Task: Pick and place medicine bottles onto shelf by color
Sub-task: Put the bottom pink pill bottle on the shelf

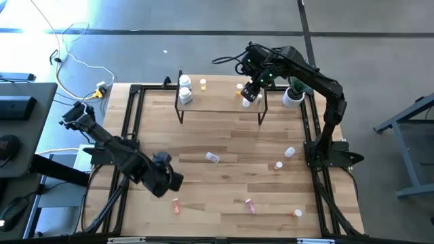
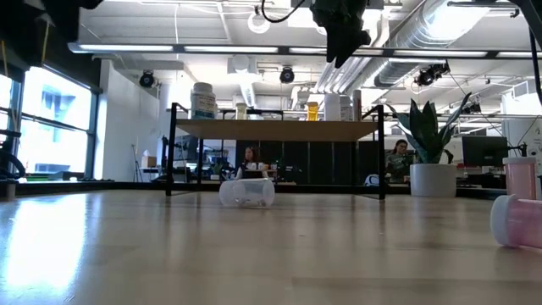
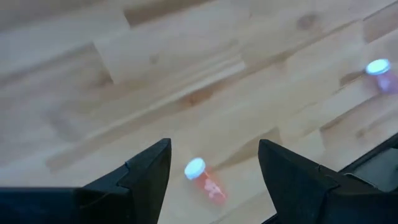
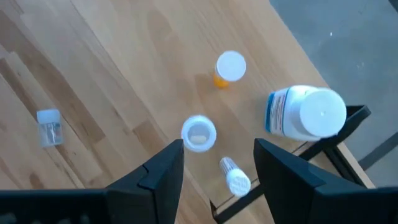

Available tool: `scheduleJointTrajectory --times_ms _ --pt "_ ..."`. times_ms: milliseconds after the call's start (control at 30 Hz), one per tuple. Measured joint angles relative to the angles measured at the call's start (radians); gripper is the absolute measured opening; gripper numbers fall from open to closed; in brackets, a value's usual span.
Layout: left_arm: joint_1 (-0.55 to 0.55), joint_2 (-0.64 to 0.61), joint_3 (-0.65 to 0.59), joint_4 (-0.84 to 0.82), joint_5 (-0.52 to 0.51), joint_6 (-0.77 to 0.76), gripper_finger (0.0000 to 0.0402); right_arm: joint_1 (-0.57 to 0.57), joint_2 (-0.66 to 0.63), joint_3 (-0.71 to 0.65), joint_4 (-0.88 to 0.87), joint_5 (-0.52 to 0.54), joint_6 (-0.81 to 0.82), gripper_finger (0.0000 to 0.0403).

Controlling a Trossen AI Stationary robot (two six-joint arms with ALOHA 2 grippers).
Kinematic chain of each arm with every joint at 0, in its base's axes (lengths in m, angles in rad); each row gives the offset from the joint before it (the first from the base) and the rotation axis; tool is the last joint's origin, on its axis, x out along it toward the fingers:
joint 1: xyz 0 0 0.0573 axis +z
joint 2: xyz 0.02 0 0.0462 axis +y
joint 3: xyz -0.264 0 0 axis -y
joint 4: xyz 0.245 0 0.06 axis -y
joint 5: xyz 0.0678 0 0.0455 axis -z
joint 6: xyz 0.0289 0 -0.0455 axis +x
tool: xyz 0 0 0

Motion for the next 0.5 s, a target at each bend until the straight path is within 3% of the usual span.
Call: scheduleJointTrajectory --times_ms 500 --pt "-0.124 0.190 0.000 0.123 0.045 -0.250 0.0229 0.018 0.000 0.000 -0.062 0.000 -0.002 0.0185"
